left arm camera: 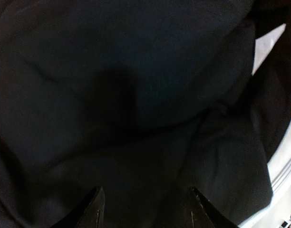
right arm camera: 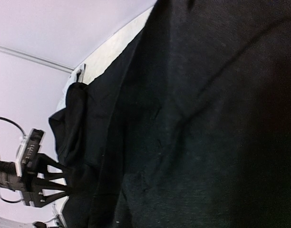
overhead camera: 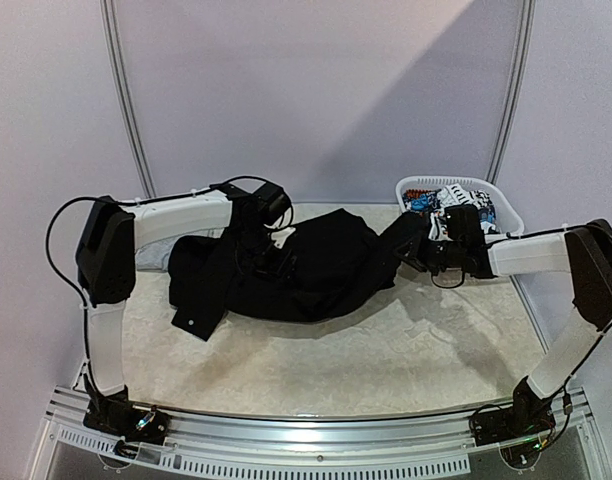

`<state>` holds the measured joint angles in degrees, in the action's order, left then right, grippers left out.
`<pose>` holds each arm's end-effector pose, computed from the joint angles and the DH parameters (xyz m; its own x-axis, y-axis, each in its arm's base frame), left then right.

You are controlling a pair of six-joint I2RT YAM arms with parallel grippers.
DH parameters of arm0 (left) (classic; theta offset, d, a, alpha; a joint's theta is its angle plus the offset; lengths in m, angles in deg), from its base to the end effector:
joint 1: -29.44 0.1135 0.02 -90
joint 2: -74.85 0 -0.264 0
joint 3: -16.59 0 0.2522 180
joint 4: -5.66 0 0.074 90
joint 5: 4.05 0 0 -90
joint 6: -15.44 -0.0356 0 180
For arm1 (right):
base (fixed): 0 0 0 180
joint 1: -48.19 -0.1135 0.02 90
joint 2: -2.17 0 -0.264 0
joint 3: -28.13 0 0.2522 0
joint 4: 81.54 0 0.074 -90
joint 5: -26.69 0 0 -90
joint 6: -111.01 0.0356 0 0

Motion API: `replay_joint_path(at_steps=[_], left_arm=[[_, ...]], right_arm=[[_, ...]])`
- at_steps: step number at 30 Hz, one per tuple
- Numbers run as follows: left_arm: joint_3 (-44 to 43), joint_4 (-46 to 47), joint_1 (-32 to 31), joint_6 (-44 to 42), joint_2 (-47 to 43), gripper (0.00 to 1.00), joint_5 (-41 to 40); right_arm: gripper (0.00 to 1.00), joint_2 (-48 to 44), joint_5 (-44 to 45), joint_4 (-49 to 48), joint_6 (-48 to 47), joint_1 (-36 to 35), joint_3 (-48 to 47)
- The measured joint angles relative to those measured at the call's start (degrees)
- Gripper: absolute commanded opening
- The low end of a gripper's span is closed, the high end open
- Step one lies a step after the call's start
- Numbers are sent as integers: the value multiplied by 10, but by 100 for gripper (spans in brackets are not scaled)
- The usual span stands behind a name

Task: Fold and stack the mixed laundry pile
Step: Smooth out the flattened shirt at the center of the board.

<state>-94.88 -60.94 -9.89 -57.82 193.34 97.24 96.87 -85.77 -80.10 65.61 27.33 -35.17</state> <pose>0.3258 -0.2760 0.2102 -0.9020 0.3739 -0.2160 0.4223 0.8680 -0.2611 0.3191 0.1362 0.1872 -0.8025 0.3886 -0.4528 -0.0921 0.6691 0.7375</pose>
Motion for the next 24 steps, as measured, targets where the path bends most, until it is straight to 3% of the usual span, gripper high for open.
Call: replay_joint_path(at_steps=[4,9,17,24], left_arm=[[-46,-12,0,-4,52,58,1],[-137,-40,0,-7,134,58,-5],[-264,-75,6,-7,232,58,-17],[-318,-98,21,-6,270,58,-21]], right_arm=[[4,0,-12,37,-1,0,-23],[2,-14,-4,211,-44,-14,-122],[3,-78,12,495,-161,-132,-290],[3,-100,-28,585,-169,-213,-360]])
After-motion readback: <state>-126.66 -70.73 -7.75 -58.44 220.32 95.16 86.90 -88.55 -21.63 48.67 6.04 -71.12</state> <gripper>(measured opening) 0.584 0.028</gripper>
